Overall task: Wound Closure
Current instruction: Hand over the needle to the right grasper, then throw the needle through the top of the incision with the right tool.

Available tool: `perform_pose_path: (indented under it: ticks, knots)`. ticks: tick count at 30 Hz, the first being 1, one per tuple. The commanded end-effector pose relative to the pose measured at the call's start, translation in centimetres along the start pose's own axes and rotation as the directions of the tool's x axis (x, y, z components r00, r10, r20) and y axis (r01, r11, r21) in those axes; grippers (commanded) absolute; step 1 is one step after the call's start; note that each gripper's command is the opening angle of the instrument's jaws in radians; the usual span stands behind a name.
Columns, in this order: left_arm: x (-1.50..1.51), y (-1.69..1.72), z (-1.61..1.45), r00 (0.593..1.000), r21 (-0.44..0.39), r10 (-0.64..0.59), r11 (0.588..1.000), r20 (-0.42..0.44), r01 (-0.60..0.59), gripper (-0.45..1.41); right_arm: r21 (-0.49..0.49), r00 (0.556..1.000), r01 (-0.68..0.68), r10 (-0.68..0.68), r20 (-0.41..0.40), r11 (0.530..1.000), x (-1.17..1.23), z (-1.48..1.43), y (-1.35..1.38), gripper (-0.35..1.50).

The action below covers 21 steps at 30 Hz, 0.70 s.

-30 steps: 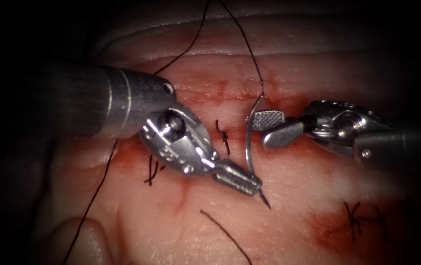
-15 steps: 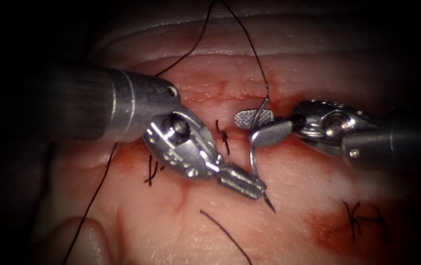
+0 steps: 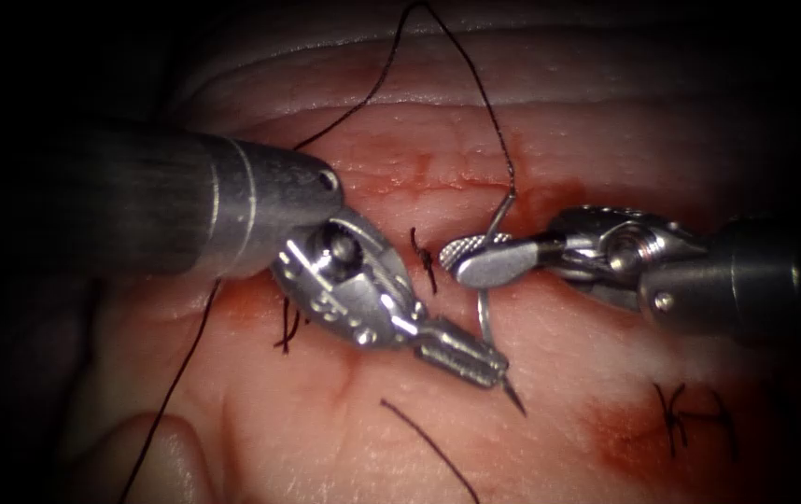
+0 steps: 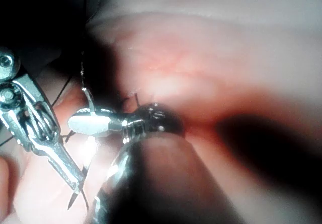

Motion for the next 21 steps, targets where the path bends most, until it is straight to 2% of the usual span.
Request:
perform_pose_path:
  ticks: [1,5,6,7,9,10,12,15,18,21]
  knots:
    - [-0.05,0.00,0.05,1.000,0.000,0.002,1.000,-0.001,-0.002,-0.45,-0.004,1.000,0.000,0.000,-0.002,1.000,-0.02,0.05,0.07,-0.35]
    - [-0.03,-0.01,0.03,1.000,0.000,-0.028,1.000,-0.008,0.028,-0.42,-0.012,1.000,-0.001,0.001,-0.006,1.000,0.01,0.02,0.10,-0.35]
    - [-0.02,-0.03,0.01,0.998,0.004,-0.064,0.998,-0.013,0.064,0.19,-0.018,1.000,-0.002,0.002,-0.009,1.000,0.02,0.00,0.10,-0.35]
    - [-0.02,-0.05,-0.01,0.995,0.002,-0.095,0.995,-0.014,0.095,0.57,-0.025,1.000,-0.003,0.003,-0.013,1.000,0.03,-0.02,0.11,-0.35]
    - [-0.01,-0.08,-0.05,0.986,0.085,-0.168,0.982,-0.021,0.169,0.99,-0.036,1.000,-0.005,0.005,-0.020,0.999,0.05,-0.04,0.11,-0.35]
    - [-0.01,-0.09,-0.06,0.982,0.127,-0.187,0.974,-0.028,0.189,1.13,-0.044,0.999,-0.013,0.012,-0.032,0.999,0.08,-0.06,0.12,-0.35]
    - [0.00,-0.11,-0.09,0.978,0.174,-0.207,0.962,-0.029,0.209,1.18,-0.057,0.999,0.006,-0.009,-0.052,0.998,0.12,-0.09,0.13,-0.35]
    - [0.01,-0.10,-0.11,0.965,0.192,-0.261,0.947,-0.005,0.257,1.21,-0.119,0.994,0.072,-0.082,-0.077,0.990,0.21,-0.15,0.14,-0.35]
    - [0.00,-0.09,-0.10,0.922,0.214,-0.386,0.904,0.028,0.371,1.28,-0.206,0.978,0.165,-0.187,-0.096,0.965,0.31,-0.21,0.15,-0.35]
    - [0.00,-0.05,-0.08,0.890,0.218,-0.451,0.876,0.063,0.429,1.04,-0.283,0.956,0.243,-0.278,-0.089,0.928,0.40,-0.25,0.19,-0.35]
